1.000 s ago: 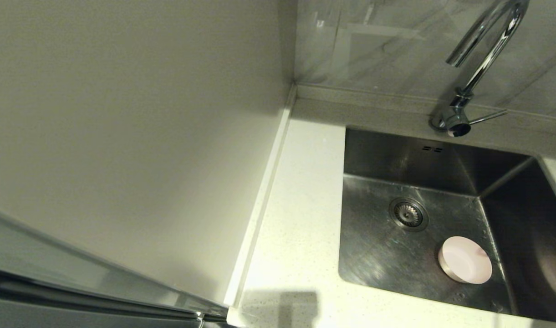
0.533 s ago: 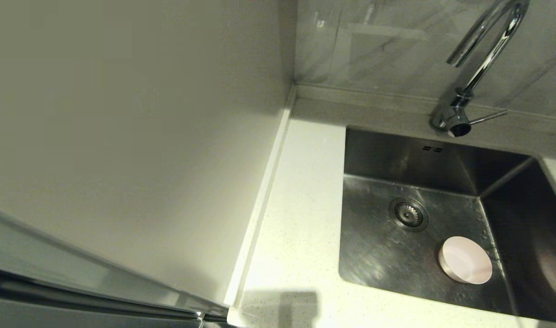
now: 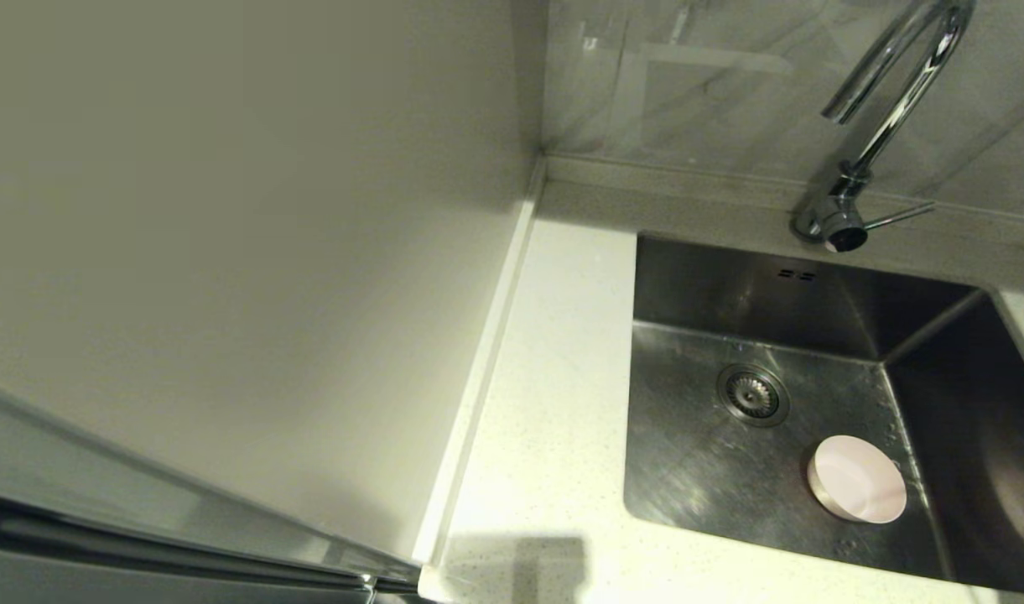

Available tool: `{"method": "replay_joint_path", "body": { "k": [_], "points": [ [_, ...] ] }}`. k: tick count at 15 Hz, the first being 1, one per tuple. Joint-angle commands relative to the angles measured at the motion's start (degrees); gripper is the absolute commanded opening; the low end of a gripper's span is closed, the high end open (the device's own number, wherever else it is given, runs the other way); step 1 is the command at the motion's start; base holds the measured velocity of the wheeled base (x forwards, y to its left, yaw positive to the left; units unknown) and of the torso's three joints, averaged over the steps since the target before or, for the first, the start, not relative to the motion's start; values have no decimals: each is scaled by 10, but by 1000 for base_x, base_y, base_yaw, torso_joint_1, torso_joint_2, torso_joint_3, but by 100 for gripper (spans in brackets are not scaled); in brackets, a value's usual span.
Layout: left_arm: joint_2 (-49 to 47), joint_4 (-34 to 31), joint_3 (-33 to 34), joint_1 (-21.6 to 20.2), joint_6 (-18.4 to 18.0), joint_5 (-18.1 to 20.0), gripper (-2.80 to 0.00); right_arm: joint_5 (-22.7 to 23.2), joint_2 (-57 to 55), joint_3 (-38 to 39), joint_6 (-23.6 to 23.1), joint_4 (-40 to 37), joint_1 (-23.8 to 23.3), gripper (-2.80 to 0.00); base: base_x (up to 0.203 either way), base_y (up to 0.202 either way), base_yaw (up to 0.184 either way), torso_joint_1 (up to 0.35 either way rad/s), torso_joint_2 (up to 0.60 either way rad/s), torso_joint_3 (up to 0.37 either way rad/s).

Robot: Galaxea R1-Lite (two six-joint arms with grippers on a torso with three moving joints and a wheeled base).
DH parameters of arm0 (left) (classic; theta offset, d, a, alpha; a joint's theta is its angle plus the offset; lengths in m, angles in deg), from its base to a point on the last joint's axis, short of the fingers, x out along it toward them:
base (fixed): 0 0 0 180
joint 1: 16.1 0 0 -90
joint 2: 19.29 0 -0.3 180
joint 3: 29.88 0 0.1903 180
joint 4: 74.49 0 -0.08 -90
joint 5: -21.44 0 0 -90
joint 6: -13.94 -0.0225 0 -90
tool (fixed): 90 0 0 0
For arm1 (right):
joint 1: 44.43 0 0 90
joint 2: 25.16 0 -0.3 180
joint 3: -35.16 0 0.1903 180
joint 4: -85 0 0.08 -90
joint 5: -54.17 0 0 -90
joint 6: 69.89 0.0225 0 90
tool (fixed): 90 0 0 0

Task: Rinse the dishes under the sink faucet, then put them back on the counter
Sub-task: Put a bowl back to the table from the sink

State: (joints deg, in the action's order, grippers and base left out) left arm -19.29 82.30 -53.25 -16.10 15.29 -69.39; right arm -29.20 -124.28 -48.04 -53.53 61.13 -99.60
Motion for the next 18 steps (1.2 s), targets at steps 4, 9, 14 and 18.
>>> {"method": "replay_joint_path", "body": {
  "k": [4,9,14,18],
  "points": [
    [2,0,0,0,0,0,-280,2,45,-3,1,0,-2,0,0,0,0,0,0,0],
    [2,0,0,0,1,0,-280,54,213,20,-36,-65,42,0,0,0,0,0,0,0],
    [2,0,0,0,1,-1,-280,13,249,71,-87,-183,335,0,0,0,0,0,0,0],
    [2,0,0,1,1,0,-280,-51,130,84,-85,-172,398,0,0,0,0,0,0,0]
  ]
}}
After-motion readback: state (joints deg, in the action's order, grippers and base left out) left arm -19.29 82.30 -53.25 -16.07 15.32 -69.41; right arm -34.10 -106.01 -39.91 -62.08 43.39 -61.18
